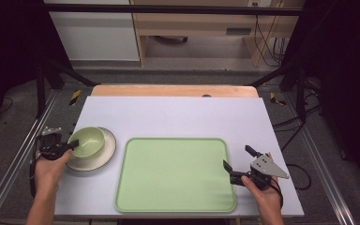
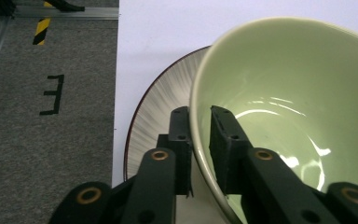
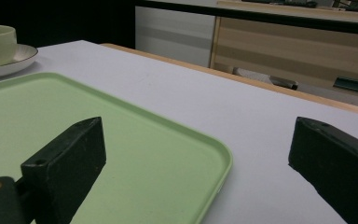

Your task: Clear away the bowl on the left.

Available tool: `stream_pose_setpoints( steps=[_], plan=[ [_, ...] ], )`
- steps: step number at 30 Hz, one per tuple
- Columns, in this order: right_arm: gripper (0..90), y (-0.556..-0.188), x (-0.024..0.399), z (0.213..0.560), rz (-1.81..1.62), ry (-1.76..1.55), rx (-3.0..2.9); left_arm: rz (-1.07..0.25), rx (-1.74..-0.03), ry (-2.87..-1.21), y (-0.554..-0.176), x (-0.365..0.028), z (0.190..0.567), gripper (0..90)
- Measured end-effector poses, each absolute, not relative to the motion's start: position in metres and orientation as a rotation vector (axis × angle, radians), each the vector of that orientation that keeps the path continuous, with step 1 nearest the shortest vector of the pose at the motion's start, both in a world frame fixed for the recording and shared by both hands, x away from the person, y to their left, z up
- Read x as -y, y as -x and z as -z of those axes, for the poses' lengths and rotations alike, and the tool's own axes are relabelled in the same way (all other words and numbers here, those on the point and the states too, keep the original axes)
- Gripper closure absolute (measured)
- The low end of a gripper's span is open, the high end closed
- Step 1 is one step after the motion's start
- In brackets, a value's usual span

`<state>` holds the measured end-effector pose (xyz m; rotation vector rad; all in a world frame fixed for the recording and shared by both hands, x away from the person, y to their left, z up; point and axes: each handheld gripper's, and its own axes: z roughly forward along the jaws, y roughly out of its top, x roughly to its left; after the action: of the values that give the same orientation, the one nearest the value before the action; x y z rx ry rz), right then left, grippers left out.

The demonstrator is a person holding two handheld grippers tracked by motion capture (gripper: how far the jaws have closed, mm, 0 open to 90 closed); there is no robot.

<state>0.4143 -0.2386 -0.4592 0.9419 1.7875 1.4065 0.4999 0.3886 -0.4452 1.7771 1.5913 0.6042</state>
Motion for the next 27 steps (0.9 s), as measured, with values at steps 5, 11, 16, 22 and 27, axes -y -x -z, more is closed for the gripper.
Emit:
stream_pose_setpoints(
  steps=[5,11,16,22,27],
  plan=[
    [4.1,-0.414,0.239,0.459,-1.406,-0.947,-1.786,-0.591,-1.590,-1.761,-0.500,-0.389,0.446,81.9],
    [4.2,-0.413,0.240,0.458,-1.404,-0.951,-1.781,-0.570,-1.598,-1.697,-0.495,-0.389,0.444,83.0],
    [4.3,-0.413,0.240,0.456,-1.410,-0.939,-1.778,-0.584,-1.598,-1.670,-0.491,-0.386,0.440,82.7],
    [4.3,-0.413,0.239,0.455,-1.409,-0.936,-1.772,-0.590,-1.564,-1.688,-0.488,-0.379,0.433,81.9],
    [4.4,-0.414,0.238,0.455,-1.409,-0.933,-1.773,-0.573,-1.540,-1.658,-0.486,-0.376,0.427,81.9]
  ],
)
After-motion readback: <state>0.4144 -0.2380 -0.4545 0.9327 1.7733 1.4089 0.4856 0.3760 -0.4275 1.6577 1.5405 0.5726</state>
